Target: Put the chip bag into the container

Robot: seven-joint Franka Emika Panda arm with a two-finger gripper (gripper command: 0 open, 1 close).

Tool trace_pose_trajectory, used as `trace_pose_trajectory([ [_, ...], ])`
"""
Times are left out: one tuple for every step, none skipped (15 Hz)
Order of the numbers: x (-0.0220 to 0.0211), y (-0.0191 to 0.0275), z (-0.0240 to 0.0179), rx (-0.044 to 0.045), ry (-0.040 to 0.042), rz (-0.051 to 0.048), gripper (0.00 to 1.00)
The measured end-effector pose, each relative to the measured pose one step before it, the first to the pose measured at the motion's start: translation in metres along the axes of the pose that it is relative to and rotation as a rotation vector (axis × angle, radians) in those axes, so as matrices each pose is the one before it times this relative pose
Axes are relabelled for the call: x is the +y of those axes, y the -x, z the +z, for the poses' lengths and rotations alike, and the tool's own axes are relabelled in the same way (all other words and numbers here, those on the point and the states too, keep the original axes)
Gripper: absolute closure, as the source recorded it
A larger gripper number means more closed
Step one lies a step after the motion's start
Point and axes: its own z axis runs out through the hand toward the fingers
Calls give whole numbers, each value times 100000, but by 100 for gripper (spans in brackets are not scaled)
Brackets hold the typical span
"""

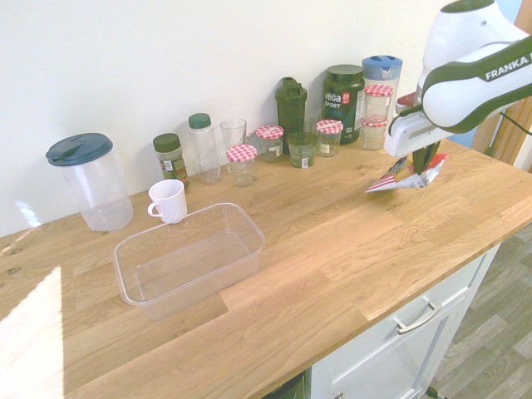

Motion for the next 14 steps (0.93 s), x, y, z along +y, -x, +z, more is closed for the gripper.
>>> trace_pose_trajectory([
  [-1350, 1740, -2209, 2215, -237, -836, 100],
  [-1501, 1766, -2240, 1970, -169, -962, 100],
  [-1672, 1800, -2162, 1805, -25, -1116, 100],
  [-1668, 1658, -1985, 1937, 36, -1119, 100],
  [-1538, 1591, -1864, 2313, 362, -1071, 100],
  [-1468, 1513, -1813, 1853, 261, -910, 100],
  [-1409, 1390, -1666, 2006, 210, -1085, 100],
  [-1394, 1207, -1565, 1955, 162, -1232, 100],
  [-1462, 1028, -1330, 1757, 96, -1389, 100],
  [-1564, 1001, -1078, 1155, 208, -1295, 100],
  [-1539, 909, -737, 793, 402, -1296, 100],
  [-1567, 914, -704, 270, 360, -1428, 100],
  [-1803, 1156, -807, 693, 310, -1658, 100],
  [-1746, 1059, -616, 1164, 129, -1377, 100],
])
